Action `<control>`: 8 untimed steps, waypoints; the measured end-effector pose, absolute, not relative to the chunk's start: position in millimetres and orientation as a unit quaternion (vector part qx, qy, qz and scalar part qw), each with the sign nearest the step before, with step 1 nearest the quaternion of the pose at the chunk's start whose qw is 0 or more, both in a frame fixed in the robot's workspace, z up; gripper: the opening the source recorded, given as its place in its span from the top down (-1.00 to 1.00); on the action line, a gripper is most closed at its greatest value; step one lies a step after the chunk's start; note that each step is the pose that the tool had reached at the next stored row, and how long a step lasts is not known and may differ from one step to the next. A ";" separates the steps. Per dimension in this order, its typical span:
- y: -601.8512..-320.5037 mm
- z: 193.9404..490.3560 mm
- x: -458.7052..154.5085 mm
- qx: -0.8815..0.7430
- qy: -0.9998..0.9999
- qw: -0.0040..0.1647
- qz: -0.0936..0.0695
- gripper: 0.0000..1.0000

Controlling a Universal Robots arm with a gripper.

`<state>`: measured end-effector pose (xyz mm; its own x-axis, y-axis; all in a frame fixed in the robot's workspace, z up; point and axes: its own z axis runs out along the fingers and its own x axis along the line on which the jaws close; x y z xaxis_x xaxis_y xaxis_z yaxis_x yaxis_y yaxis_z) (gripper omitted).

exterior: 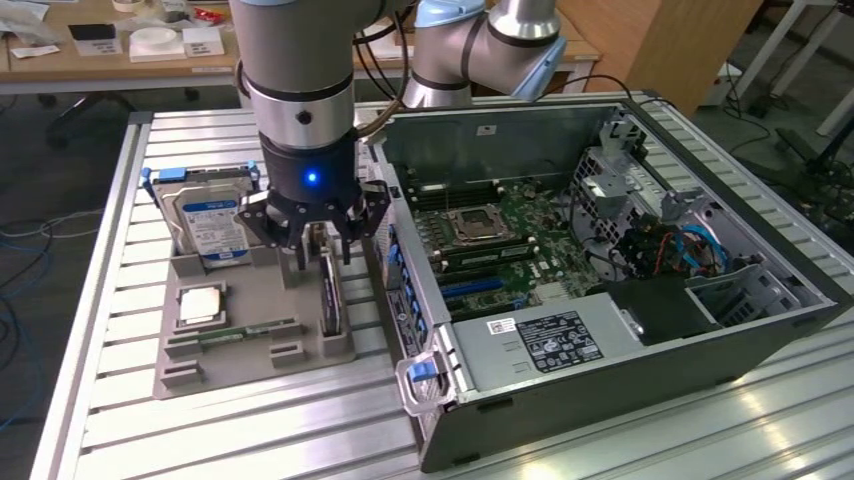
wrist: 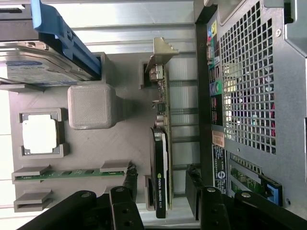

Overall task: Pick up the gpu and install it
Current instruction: 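Pick up the gpu and move the gpu toward the slot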

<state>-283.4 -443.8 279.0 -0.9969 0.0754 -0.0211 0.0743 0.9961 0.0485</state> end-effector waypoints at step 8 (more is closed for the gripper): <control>-443.8 276.9 -283.4 0.037 0.999 0.011 0.024 -0.06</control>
<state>-283.4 -443.8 276.9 -0.9969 0.0754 -0.0211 0.0743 0.9961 0.0485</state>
